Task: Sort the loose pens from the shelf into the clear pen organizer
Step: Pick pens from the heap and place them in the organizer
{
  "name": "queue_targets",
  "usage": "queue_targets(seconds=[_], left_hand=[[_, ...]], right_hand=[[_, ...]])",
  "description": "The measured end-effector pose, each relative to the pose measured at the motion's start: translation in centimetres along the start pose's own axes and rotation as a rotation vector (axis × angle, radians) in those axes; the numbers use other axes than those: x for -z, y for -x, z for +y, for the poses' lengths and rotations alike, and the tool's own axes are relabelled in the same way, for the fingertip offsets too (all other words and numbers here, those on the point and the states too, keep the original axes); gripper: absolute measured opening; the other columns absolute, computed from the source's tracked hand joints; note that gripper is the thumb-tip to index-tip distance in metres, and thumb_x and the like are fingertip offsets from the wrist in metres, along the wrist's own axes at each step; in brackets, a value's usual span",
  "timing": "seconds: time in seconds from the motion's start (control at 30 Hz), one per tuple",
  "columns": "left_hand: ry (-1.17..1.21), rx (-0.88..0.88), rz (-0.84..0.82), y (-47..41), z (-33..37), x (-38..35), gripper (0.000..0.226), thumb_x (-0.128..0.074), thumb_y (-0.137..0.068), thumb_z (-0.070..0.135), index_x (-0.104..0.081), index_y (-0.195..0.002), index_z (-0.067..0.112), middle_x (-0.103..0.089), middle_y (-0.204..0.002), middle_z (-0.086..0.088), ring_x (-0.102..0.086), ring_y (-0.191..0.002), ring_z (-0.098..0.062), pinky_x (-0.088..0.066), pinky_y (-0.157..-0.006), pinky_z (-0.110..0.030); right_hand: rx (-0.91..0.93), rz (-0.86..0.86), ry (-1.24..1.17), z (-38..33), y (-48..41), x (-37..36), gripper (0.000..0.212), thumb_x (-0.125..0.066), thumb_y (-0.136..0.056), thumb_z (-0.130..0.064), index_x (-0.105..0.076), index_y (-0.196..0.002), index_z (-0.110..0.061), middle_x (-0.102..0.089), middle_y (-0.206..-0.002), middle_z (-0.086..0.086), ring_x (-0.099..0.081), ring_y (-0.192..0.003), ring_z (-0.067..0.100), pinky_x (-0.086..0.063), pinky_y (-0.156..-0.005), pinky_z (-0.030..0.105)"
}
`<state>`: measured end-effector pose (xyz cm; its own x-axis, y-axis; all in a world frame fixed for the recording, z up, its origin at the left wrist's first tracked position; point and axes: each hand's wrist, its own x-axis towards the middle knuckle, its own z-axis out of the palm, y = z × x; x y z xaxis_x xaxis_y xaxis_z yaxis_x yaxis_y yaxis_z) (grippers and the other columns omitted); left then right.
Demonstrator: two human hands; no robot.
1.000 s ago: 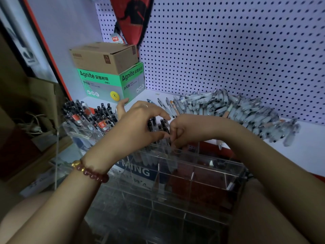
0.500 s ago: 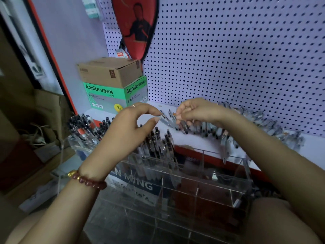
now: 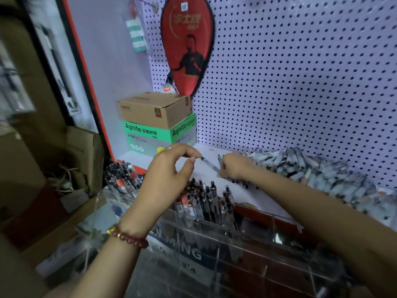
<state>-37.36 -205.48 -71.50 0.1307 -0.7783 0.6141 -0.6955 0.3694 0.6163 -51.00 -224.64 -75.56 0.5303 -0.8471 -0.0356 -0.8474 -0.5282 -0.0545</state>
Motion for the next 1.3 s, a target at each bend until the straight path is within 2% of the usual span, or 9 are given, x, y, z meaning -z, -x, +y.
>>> queue_targets(seconds=[0.2,0.37,0.57,0.67,0.77,1.03,1.13,1.2,1.3], left_hand=[[0.089,0.047,0.007,0.0,0.4,-0.2,0.023,-0.057,-0.092,0.008,-0.063,-0.093,0.030,-0.063,-0.100,0.015,-0.057,-0.091,0.006,-0.044,-0.078,-0.010],[0.123,0.035,-0.045,0.1,0.4,-0.6,0.028,-0.056,-0.094,0.014,-0.056,-0.104,0.040,-0.054,-0.112,0.015,-0.056,-0.103,-0.001,-0.046,-0.092,-0.023],[0.273,0.069,0.066,-0.4,0.3,-0.7,0.028,-0.056,-0.094,0.008,-0.055,-0.111,0.031,-0.062,-0.107,0.008,-0.058,-0.081,0.002,-0.045,-0.078,-0.015],[0.313,0.075,0.160,-0.4,0.4,-0.7,0.036,-0.054,-0.093,0.002,-0.056,-0.101,0.037,-0.061,-0.090,0.014,-0.061,-0.076,-0.013,-0.052,-0.080,-0.027],[0.315,0.099,0.185,-0.3,0.4,-0.6,0.038,-0.053,-0.094,0.003,-0.055,-0.098,0.040,-0.061,-0.090,0.009,-0.064,-0.083,-0.024,-0.053,-0.082,-0.042],[0.291,0.090,0.159,0.0,0.7,0.0,0.035,-0.051,-0.096,0.006,-0.054,-0.100,0.041,-0.058,-0.090,0.014,-0.062,-0.086,-0.022,-0.055,-0.077,-0.044],[0.281,0.086,0.159,0.0,0.8,0.3,0.037,-0.051,-0.096,0.006,-0.054,-0.099,0.042,-0.057,-0.090,0.017,-0.063,-0.087,-0.021,-0.055,-0.075,-0.043],[0.275,0.083,0.162,0.1,0.7,0.4,0.037,-0.052,-0.095,0.006,-0.054,-0.099,0.042,-0.057,-0.089,0.019,-0.063,-0.087,-0.020,-0.055,-0.073,-0.041],[0.266,0.089,0.151,0.1,0.6,0.5,0.036,-0.052,-0.095,0.006,-0.054,-0.099,0.042,-0.058,-0.089,0.019,-0.062,-0.085,-0.019,-0.054,-0.071,-0.039]], right_hand=[[-0.051,-0.014,-0.475,-0.2,1.3,1.7,0.034,-0.065,-0.083,-0.016,-0.051,-0.052,-0.011,-0.044,-0.039,-0.005,-0.041,-0.037,0.011,-0.038,-0.051,0.021],[0.256,-0.087,-0.938,-2.1,5.9,6.3,0.018,-0.060,-0.092,-0.019,-0.067,-0.075,-0.019,-0.056,-0.051,-0.010,-0.032,-0.041,0.006,-0.028,-0.043,0.016],[0.491,-0.232,-0.948,-3.8,8.7,8.1,0.009,-0.064,-0.082,-0.030,-0.072,-0.082,-0.026,-0.059,-0.059,-0.008,-0.035,-0.047,0.007,-0.028,-0.046,0.017],[0.392,-0.204,-1.006,-2.6,6.9,7.5,0.019,-0.056,-0.088,-0.033,-0.072,-0.086,-0.022,-0.060,-0.059,-0.009,-0.039,-0.042,0.004,-0.031,-0.043,0.014],[0.134,-0.073,-0.819,-0.1,4.1,5.6,0.018,-0.057,-0.094,-0.024,-0.070,-0.101,-0.013,-0.063,-0.058,-0.010,-0.046,-0.043,0.004,-0.038,-0.044,0.014],[0.047,-0.034,-0.108,1.4,1.2,0.7,0.034,-0.070,-0.085,-0.033,-0.047,-0.061,-0.025,-0.046,-0.060,-0.011,-0.043,-0.056,0.007,-0.041,-0.065,0.026],[0.041,-0.002,0.031,0.7,1.1,0.5,0.018,-0.069,-0.086,-0.034,-0.059,-0.086,-0.019,-0.057,-0.085,-0.004,-0.052,-0.078,0.016,-0.043,-0.067,0.028],[0.036,-0.020,0.038,0.3,1.0,0.4,0.036,-0.066,-0.088,-0.035,-0.058,-0.118,-0.019,-0.062,-0.111,0.000,-0.057,-0.096,0.019,-0.048,-0.078,0.030],[0.053,-0.024,0.051,-0.1,1.0,0.1,0.047,-0.064,-0.090,-0.033,-0.050,-0.132,-0.017,-0.060,-0.123,0.004,-0.058,-0.106,0.023,-0.047,-0.083,0.032]])
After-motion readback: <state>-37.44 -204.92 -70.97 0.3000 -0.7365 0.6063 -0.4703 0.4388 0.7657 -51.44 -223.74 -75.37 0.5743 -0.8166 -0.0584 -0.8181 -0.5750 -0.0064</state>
